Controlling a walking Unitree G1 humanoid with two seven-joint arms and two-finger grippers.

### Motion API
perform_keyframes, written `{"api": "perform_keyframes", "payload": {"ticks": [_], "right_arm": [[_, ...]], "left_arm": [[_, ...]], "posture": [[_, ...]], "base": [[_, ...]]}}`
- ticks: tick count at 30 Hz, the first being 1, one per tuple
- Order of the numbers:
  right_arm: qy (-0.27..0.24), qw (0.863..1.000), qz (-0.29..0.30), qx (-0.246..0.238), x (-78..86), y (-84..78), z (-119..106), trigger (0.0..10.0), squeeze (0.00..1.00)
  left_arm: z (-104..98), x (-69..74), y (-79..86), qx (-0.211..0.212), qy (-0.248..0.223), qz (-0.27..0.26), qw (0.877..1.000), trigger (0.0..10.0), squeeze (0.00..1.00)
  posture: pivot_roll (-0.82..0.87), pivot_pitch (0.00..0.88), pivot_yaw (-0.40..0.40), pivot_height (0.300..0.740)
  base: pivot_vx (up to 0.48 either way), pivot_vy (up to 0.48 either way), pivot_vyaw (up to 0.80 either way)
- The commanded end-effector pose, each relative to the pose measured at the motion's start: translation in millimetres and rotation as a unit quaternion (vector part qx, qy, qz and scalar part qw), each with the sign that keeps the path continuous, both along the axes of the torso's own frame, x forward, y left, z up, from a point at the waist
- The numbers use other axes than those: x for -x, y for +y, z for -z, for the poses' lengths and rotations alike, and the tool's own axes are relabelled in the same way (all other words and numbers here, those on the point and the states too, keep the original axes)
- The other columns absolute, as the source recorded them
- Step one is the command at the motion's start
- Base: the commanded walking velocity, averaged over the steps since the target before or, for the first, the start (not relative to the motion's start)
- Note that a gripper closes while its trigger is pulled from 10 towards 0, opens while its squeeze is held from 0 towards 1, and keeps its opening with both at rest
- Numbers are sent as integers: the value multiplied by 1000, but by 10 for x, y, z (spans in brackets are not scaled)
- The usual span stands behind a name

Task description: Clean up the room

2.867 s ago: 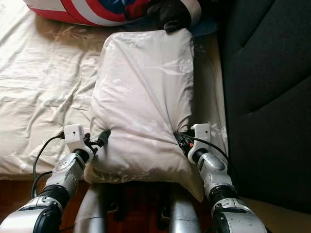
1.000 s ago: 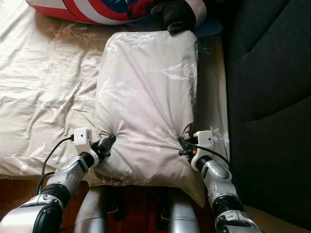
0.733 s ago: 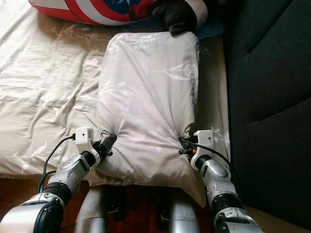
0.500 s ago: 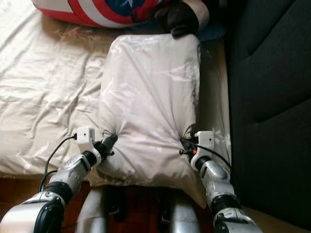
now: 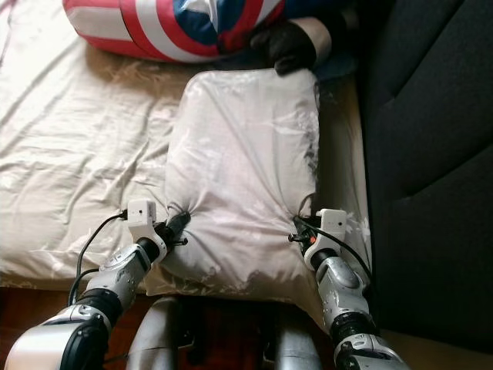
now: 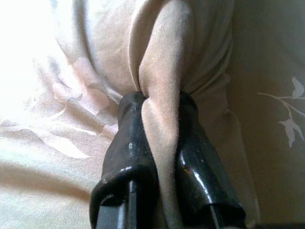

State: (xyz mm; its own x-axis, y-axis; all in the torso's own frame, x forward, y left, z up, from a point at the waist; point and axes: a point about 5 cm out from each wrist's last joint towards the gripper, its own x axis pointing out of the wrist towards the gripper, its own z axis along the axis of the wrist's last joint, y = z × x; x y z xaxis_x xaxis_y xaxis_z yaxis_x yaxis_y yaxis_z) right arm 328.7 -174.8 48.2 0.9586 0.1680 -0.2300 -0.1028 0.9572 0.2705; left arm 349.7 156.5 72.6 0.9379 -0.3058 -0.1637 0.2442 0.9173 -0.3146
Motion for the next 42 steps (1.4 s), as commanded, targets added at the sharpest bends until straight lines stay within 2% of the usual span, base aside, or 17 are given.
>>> {"api": "perform_keyframes", "payload": {"ticks": [1,5,6,9,12,20,36,42], "right_arm": [[-13,1000,7,-9,46,-47,6,10000,0],[-22,999,-23,16,81,20,20,10000,0],[-27,999,-17,2,90,22,17,10000,0],[-37,999,-12,-1,111,28,9,10000,0],[-27,999,14,-13,144,-1,49,10000,0],[-19,999,28,-24,209,-31,103,10000,0],[-13,999,43,-22,245,-104,131,10000,0],[-14,999,44,-19,255,-107,131,10000,0]], "left_arm": [[-22,20,51,0,-18,-8,1000,10000,0],[-97,21,44,-15,-45,-6,999,10000,0],[-106,27,44,-14,-50,-9,999,10000,0],[-110,45,40,-15,-56,-14,998,10000,0],[-86,69,-1,-12,-54,-24,998,10000,0],[-118,78,-14,4,-59,-32,998,10000,0],[-73,133,37,-14,-56,-46,997,10000,0],[-27,189,52,-39,-57,-44,997,10000,0]], "posture": [[29,164,-21,656],[38,165,-17,656],[36,165,-19,656],[35,160,-20,661],[29,159,-23,686],[28,151,-21,740],[29,97,-30,740],[30,62,-32,740]], "base": [[0,0,0],[0,0,0],[0,0,0],[0,0,0],[0,0,0],[0,0,0],[0,0,0],[0,0,0]]}}
